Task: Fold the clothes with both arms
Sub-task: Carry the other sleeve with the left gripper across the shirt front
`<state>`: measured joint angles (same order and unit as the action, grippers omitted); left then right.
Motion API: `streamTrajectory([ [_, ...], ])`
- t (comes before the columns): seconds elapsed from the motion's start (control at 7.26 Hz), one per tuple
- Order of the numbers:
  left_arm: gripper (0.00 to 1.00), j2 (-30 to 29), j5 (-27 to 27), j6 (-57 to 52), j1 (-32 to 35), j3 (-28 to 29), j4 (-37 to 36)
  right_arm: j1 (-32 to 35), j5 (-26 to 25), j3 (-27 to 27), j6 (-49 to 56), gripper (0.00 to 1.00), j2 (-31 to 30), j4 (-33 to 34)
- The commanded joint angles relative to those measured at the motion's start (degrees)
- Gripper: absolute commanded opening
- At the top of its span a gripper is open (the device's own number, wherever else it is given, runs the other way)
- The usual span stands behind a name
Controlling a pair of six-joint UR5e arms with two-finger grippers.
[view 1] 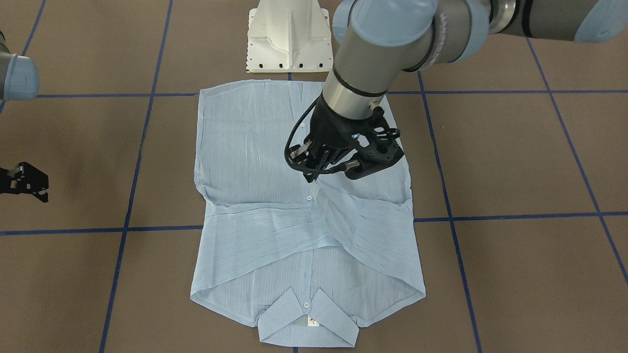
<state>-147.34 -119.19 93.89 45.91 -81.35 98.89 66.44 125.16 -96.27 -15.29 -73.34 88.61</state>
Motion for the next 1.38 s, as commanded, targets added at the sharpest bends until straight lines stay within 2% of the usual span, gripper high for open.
streamTrajectory([
  [0.0,0.0,-6.0,5.1,6.1,-5.2,16.2,12.6,-0.1,0.0,0.8,-0.1,1.0,0.0,0.0],
  [0.14,0.0,-6.2,8.9,7.3,-9.1,18.5,13.9,-0.1,0.0,0.9,-0.3,1.0,0.1,0.0],
  [0.28,0.66,-6.2,12.9,10.9,-11.7,20.3,17.7,-0.1,0.1,0.8,-0.5,1.0,0.9,0.1],
  [0.41,1.0,-6.3,13.3,11.0,-13.0,20.7,19.6,-0.2,0.1,0.8,-0.8,1.0,1.0,0.1],
  [0.55,1.0,-6.3,13.2,10.6,-13.2,20.5,23.2,-0.2,0.3,0.9,-0.8,1.0,1.0,0.1],
  [0.83,1.0,-3.9,13.0,8.3,-13.1,18.3,22.7,-0.2,5.2,0.3,-1.8,1.0,0.3,0.0],
  [0.96,0.99,-0.8,12.9,5.2,-13.0,14.6,20.2,-1.0,5.7,-0.3,-6.8,1.0,0.1,-0.4],
  [1.1,0.99,3.2,12.2,0.6,-13.0,7.6,14.0,-3.8,4.6,-1.5,-13.0,1.0,-0.1,-4.5],
  [1.24,0.99,9.0,12.1,-3.6,-13.0,-1.7,9.4,-8.6,1.0,-3.6,-20.2,1.0,-3.1,-10.4],
])
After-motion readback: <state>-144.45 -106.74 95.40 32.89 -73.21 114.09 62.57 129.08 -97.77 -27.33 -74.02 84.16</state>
